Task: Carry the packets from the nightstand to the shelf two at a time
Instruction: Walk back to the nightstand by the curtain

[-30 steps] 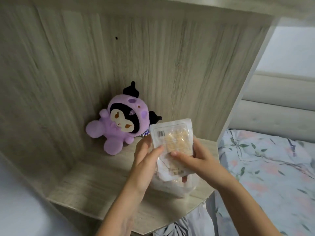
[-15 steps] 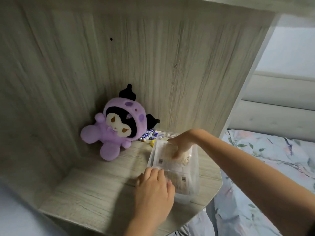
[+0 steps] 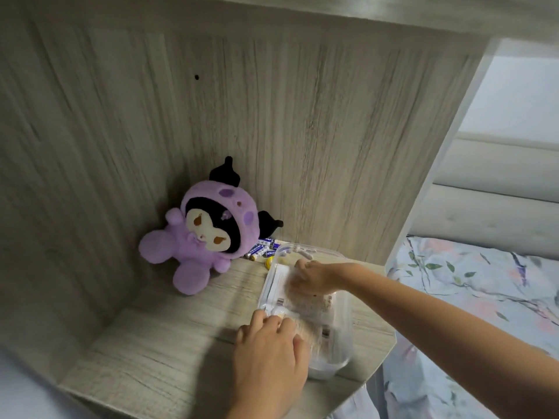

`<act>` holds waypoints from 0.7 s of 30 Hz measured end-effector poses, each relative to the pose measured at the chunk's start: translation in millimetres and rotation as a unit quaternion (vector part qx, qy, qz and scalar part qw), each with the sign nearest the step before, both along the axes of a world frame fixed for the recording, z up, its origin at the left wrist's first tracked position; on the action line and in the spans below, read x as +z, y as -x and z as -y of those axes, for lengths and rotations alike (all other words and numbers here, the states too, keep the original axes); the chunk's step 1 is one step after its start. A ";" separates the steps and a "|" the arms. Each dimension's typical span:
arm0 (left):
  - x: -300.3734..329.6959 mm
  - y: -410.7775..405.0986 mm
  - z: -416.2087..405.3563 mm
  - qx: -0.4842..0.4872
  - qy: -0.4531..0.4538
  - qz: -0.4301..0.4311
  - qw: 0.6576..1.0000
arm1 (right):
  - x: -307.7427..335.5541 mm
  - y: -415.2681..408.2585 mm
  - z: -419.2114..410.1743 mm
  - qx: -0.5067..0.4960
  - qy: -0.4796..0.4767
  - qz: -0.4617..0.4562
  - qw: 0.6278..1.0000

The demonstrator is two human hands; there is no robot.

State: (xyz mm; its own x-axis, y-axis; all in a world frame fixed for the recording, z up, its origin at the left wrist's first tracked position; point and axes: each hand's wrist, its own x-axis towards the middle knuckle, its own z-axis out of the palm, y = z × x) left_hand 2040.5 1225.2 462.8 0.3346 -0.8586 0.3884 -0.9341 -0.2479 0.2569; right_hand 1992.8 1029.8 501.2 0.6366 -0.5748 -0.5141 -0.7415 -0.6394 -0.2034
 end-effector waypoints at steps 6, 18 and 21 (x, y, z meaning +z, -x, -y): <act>3.3 1.6 -1.7 -0.001 -0.005 0.011 1.000 | -5.7 -1.8 -2.4 0.075 0.091 0.009 0.993; 32.9 5.7 -19.4 -0.140 0.038 -0.012 0.989 | 38.3 110.1 -61.0 -0.128 0.338 0.395 0.845; 52.1 40.7 -11.5 -0.251 0.056 -0.031 0.966 | 24.5 176.3 -97.1 -0.243 0.305 0.317 0.865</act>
